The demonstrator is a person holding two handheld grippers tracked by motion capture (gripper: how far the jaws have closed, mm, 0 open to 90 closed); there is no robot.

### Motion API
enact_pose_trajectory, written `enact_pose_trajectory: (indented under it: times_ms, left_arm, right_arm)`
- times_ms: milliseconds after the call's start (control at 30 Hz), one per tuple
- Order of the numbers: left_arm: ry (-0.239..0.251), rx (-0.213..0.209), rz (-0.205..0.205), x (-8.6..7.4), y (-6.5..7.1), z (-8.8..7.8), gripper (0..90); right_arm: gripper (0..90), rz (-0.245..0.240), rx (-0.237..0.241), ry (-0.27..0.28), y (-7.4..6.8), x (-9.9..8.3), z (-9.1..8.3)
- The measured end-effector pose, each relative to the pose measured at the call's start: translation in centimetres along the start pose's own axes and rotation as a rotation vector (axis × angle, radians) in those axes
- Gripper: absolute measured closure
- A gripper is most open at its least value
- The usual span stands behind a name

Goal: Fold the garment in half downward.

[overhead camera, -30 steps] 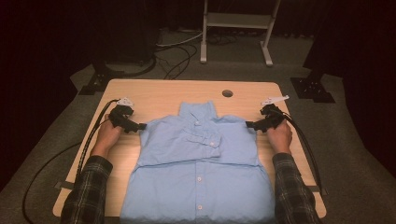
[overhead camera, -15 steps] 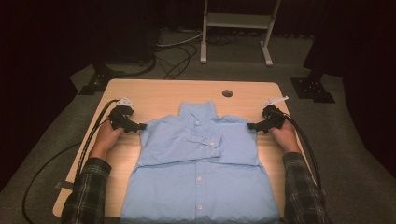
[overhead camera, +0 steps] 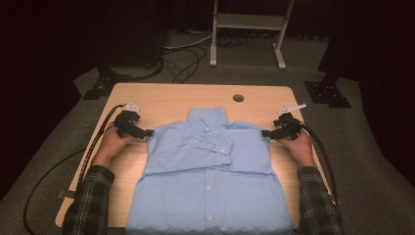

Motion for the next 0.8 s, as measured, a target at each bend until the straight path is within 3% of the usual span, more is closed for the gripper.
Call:
enact_pose_trajectory:
  times_ms: [167, 200, 233, 267, 333, 367, 467, 567, 700, 800]
  left_arm:
    - [0.0, 0.001, 0.0, 0.0, 0.0, 0.0, 0.0]
    - [0.0, 0.001, 0.0, 0.0, 0.0, 0.0, 0.0]
    - [0.001, 0.001, -0.001, 0.0, 0.0, 0.0, 0.0]
    - [0.002, 0.001, -0.001, 0.0, 0.0, 0.0, 0.0]
    - [0.002, 0.001, -0.002, 0.0, 0.0, 0.0, 0.0]
    - [0.001, 0.001, -0.002, 0.0, 0.0, 0.0, 0.0]
    - [0.001, 0.001, -0.001, 0.0, 0.0, 0.0, 0.0]
    - [0.002, 0.001, -0.001, 0.0, 0.0, 0.0, 0.0]
    - [0.008, -0.008, 0.005, 0.0, 0.1, -0.1, 0.7]
    - [0.037, -0.032, 0.022, -0.2, 0.5, -0.4, 12.7]
  right_arm:
    - [35.5, -0.009, 0.01, 0.032, -0.4, -0.2, -0.3]
    - [44.2, -0.018, 0.019, 0.048, -0.8, -0.4, -0.4]
    - [44.2, -0.018, 0.019, 0.048, -0.8, -0.4, -0.4]
    - [55.9, -0.024, 0.034, 0.052, -1.2, -0.4, -0.6]
    - [60.4, -0.023, 0.044, 0.051, -1.3, -0.3, -0.6]
    - [68.5, -0.023, 0.062, 0.051, -1.6, -0.3, -0.7]
    - [77.8, -0.006, 0.085, 0.054, -1.7, -0.2, -0.7]
    - [84.3, 0.022, 0.1, 0.053, -1.9, -0.3, -0.7]
    - [86.6, 0.044, 0.092, 0.052, -2.0, -0.2, -0.7]
    - [86.6, 0.042, 0.085, 0.051, -2.0, -0.2, -0.7]
Point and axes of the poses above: each handheld gripper's, and its own axes: z roughly forward along the jaws, x roughly out of its top, y roughly to its right, the point moved 3 cm from there along z, roughly forward along the jaws, and after that the axes turned 9 degrees about -z, right-handed, at the moved point
